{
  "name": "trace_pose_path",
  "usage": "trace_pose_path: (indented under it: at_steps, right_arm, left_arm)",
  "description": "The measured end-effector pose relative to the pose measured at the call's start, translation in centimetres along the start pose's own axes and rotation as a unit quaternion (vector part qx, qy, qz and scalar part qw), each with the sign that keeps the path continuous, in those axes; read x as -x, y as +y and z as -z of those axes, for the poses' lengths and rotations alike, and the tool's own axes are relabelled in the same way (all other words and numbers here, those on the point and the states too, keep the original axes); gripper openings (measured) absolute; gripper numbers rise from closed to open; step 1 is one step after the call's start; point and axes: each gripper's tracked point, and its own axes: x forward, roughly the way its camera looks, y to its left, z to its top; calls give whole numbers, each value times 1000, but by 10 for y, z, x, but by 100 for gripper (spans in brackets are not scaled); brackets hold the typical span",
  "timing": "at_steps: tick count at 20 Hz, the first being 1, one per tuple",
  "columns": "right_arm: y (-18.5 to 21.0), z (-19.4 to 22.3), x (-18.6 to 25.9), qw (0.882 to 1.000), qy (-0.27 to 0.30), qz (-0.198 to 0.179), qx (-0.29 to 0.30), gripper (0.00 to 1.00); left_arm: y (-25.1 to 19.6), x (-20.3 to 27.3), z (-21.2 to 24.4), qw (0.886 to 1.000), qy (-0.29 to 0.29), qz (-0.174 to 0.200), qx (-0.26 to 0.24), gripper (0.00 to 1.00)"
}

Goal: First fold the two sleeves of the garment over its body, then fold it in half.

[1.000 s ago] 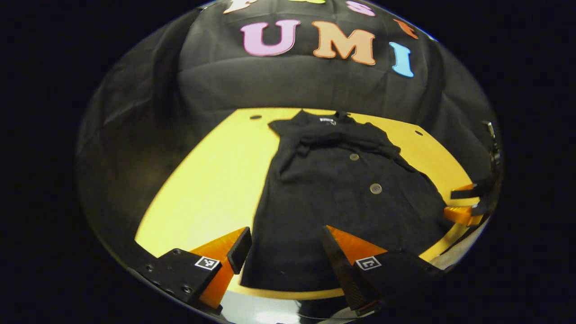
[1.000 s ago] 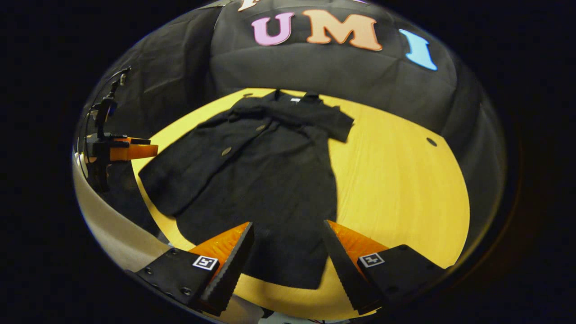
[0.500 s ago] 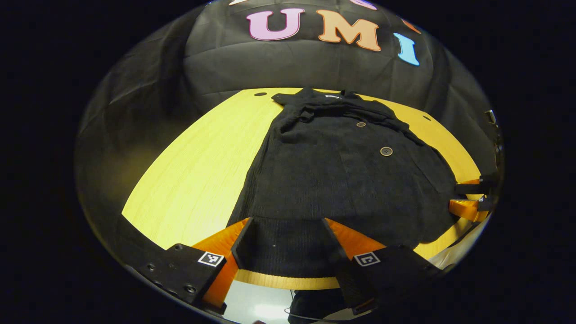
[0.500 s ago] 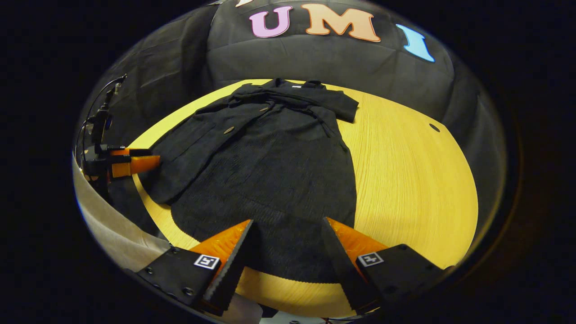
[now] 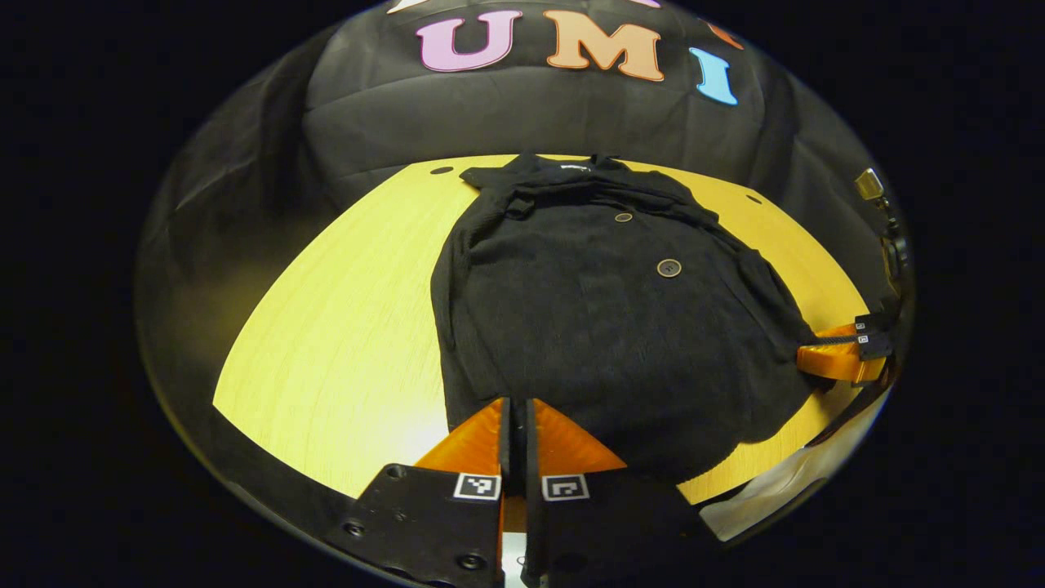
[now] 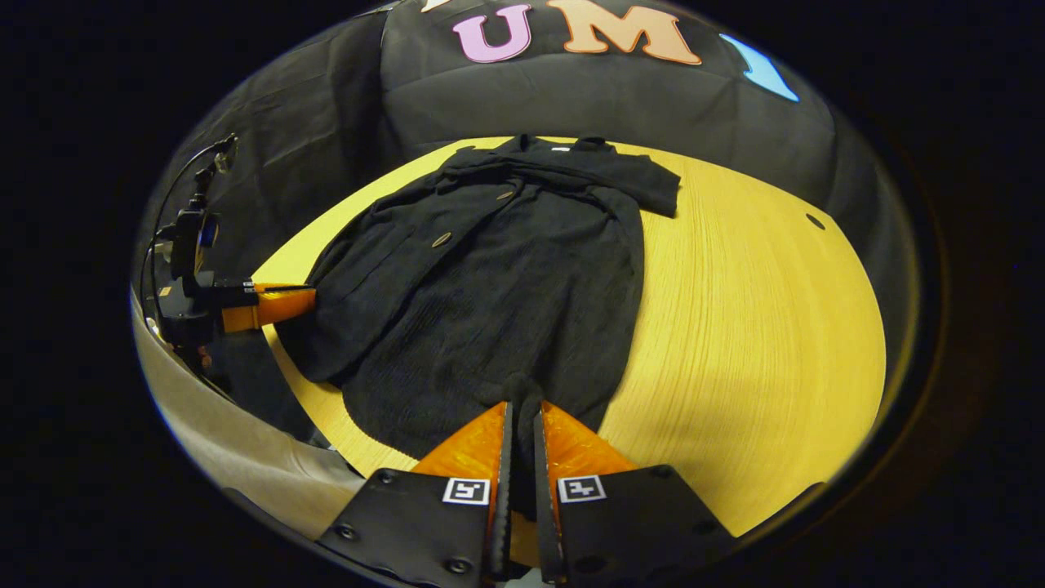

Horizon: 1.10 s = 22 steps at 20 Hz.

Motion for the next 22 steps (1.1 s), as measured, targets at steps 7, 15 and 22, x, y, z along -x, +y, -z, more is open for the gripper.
trace_pose_path:
  at_steps: [7, 15, 22]
  right_arm:
    - [-5, -73, 11, 999, -38, -8, 34, 7]
    - [-28, -206, -27, 995, -90, -25, 34, 6]
    - [-98, -359, -65, 988, -153, 6, 6, 6]
  left_arm:
    - [-4, 1, -59, 993, -13, 28, 111, 1]
    - [21, -61, -236, 981, -122, 48, 142, 0]
    - [40, -138, -356, 975, -176, 52, 126, 0]
